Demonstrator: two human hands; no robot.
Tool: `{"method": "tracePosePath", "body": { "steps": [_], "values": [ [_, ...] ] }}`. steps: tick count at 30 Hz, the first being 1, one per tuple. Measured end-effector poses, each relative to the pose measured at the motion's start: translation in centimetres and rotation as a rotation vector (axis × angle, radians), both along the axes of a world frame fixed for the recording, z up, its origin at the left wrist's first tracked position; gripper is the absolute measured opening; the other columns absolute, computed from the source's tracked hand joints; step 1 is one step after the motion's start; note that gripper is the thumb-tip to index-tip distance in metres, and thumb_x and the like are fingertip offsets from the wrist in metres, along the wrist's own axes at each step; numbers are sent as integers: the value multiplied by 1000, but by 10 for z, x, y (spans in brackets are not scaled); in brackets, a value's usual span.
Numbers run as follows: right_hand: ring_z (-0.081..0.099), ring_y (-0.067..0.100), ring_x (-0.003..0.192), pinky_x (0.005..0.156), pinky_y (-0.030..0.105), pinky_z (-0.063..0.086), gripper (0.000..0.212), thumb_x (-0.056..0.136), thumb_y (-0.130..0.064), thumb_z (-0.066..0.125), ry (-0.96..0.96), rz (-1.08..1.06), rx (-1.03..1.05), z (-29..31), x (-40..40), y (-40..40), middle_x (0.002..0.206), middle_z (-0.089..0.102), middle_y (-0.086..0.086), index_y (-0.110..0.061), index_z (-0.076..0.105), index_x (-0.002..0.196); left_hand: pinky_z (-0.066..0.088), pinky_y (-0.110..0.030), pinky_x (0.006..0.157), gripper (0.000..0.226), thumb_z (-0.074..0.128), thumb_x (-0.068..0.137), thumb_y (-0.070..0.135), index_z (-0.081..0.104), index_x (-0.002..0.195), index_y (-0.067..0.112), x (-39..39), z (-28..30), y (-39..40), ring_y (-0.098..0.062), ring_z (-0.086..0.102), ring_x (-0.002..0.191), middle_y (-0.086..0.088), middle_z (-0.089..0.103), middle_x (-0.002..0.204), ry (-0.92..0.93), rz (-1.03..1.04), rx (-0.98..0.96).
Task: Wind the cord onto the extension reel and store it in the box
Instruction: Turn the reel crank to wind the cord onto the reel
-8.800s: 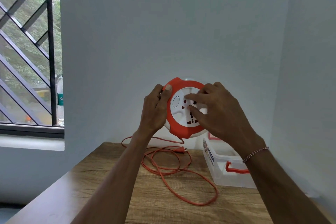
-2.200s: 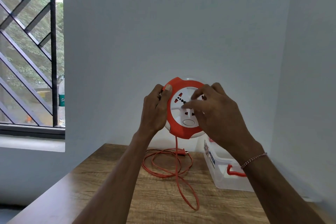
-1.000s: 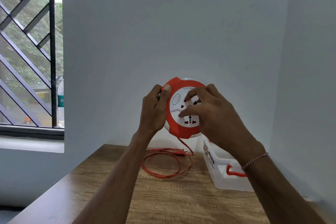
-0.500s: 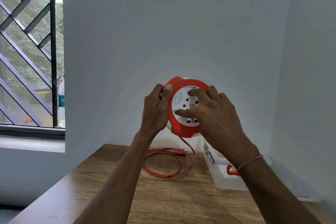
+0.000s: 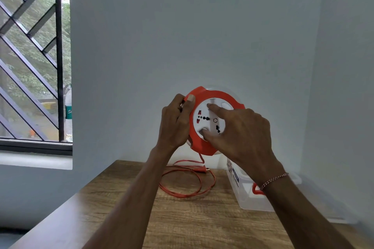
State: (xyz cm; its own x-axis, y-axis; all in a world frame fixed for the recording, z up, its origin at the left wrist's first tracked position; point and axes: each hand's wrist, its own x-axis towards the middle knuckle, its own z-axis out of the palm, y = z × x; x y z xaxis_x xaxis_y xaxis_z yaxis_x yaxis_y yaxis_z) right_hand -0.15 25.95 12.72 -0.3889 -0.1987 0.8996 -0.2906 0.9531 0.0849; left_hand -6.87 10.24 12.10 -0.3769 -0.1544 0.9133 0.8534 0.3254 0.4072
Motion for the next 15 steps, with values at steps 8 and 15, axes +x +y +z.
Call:
{"method": "tracePosePath", "body": {
  "steps": [8,15],
  "values": [
    [69,27,80,73,37,55,73,79,-75,42,11,16,-40,3,-1,-2,103,73,7,-20,63,122,51,-11,53,19,41,99,42,54,89,33,4,1,-1,-3,69,67,27,67,79,5,-10,4],
    [56,30,93,78,40,49,28,72,-26,79,177,174,215,12,0,9,101,69,11,-16,73,97,54,-14,54,17,41,99,41,53,89,35,4,3,-4,-5,68,65,25,67,79,9,-17,25]
  ]
}}
